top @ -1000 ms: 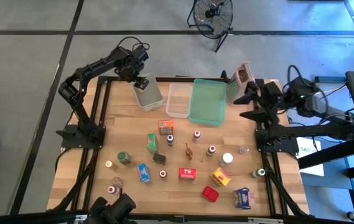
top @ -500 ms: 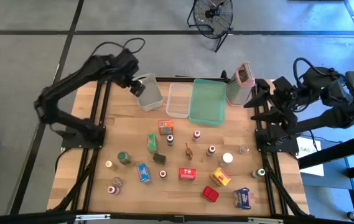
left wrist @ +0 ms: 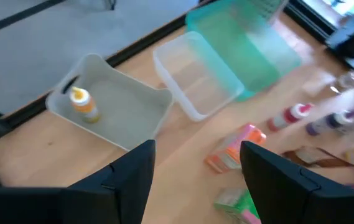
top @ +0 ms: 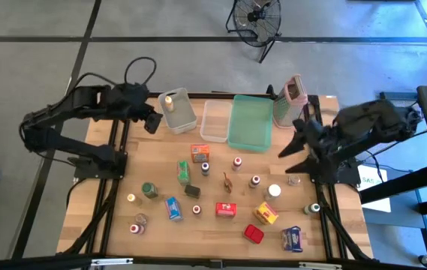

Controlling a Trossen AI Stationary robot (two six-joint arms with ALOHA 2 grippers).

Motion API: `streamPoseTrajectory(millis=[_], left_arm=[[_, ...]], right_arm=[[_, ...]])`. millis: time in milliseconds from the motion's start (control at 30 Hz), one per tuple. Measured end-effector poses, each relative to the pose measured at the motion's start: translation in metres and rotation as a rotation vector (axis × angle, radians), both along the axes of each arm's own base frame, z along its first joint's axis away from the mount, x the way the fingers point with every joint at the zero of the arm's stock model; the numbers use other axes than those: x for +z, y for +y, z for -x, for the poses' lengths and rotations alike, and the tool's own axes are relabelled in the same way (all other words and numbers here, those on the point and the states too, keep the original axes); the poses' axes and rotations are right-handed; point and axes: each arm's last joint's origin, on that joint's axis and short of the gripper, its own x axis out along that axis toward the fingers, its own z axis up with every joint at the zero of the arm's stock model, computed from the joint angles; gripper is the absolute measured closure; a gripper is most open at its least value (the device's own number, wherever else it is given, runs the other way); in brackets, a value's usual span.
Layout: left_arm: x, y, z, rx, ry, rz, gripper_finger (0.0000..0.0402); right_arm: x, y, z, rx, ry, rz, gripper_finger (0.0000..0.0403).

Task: Pick & Place Kitchen Items
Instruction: Put the yellow cereal box into the green bin

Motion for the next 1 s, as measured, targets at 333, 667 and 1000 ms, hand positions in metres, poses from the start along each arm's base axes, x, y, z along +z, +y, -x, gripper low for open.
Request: streamPoseTrajectory(millis=[333,667,1000], left_arm=[[-0.005,-0.028,-0.015,-0.067,-0.019,0.08,0.0171],[-0.005,-0.042,-0.016,-0.004,-0.063,0.068,0.0171],[-0.009,-0.058,-0.023,0.019,-0.083,0.12,0.0171]], right_arm=[[-0.039,0.008,0.001,-0.137,0.521,0.042,0.0144],[-0.043,0.013,-0.003,-0.073,0.591,-0.018,0.0144],[-0.043,0.018,-0.002,-0.054,0.646,-0.089,0.0087]])
